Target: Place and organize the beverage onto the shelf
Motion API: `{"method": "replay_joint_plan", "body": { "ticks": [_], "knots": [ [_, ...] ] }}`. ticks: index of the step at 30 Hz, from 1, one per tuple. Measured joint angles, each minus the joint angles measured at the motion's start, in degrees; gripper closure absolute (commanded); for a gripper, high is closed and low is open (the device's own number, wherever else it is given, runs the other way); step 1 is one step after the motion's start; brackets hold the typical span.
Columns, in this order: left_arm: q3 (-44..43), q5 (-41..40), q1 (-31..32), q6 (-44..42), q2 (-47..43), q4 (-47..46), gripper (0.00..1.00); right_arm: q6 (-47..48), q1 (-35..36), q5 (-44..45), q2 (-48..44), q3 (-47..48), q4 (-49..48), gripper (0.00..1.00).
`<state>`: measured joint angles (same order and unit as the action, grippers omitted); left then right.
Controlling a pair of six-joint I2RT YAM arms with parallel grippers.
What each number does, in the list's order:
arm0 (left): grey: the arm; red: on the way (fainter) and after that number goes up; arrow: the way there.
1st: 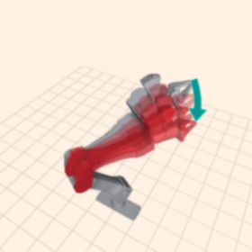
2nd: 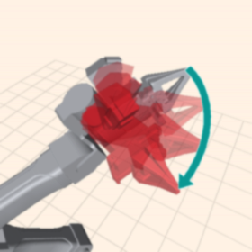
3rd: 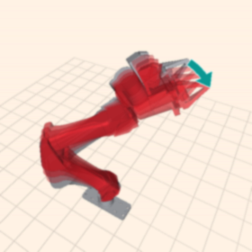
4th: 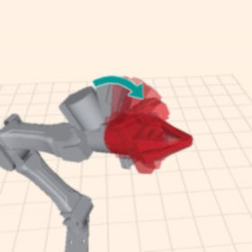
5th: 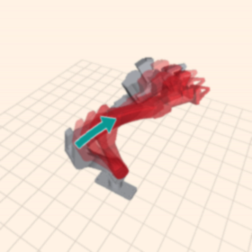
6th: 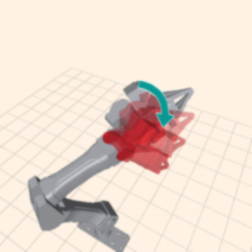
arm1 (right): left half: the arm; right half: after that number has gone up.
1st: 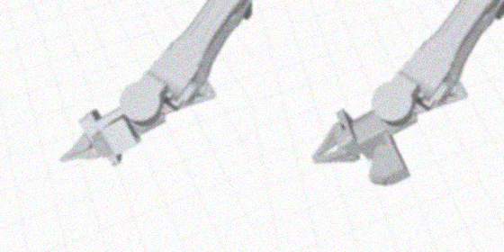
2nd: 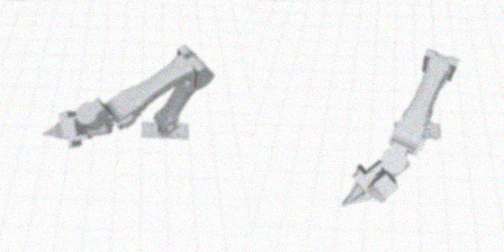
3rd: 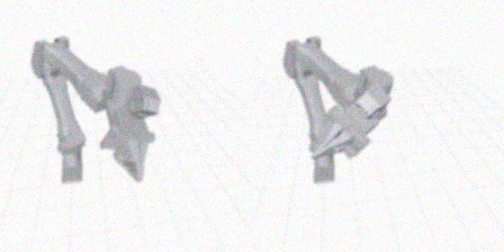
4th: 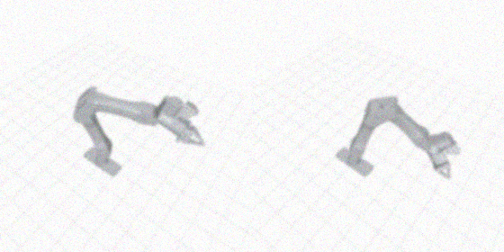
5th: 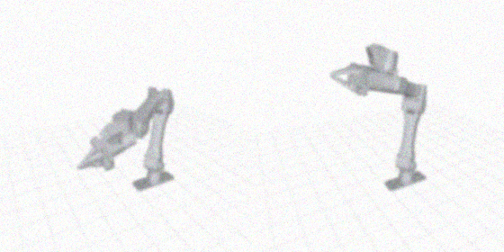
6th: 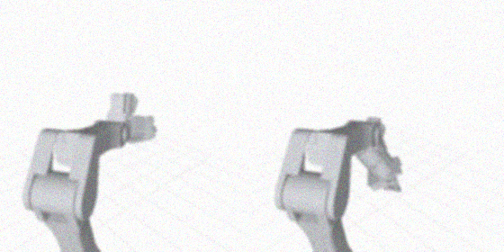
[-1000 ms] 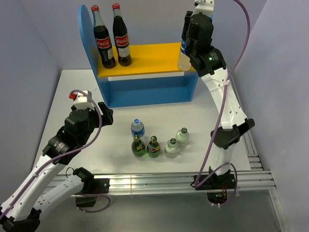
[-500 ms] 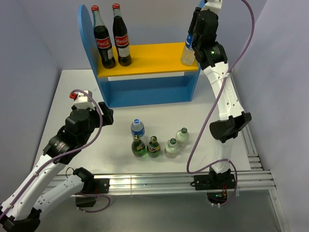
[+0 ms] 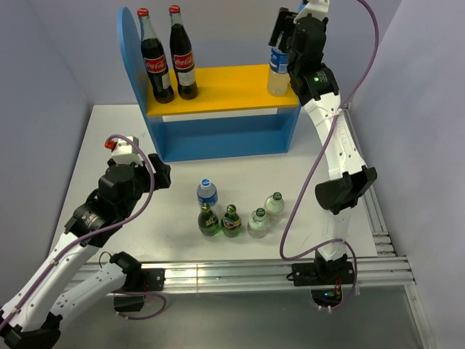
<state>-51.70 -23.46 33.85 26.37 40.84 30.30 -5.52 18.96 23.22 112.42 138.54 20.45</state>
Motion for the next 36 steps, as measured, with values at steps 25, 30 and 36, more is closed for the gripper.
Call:
{"method": "replay_joint_plan", "body": {
  "ticks": [25,30,36],
  "knots": [
    [0.00,-0.87,0.00,0.00,-0.24,0.00,0.11,3.87,8.09,6.43,-12.26,-13.46,-6.62,0.00],
    [0.00,-1.11,0.00,0.02,-0.07,0.02,0.10,2.21,10.29,9.51,-20.46,-20.74,-8.09,0.03],
    [0.00,-1.84,0.00,0.02,-0.07,0.07,0.08,-3.19,23.17,10.03,-38.53,-48.72,-13.62,0.07]
  ]
}}
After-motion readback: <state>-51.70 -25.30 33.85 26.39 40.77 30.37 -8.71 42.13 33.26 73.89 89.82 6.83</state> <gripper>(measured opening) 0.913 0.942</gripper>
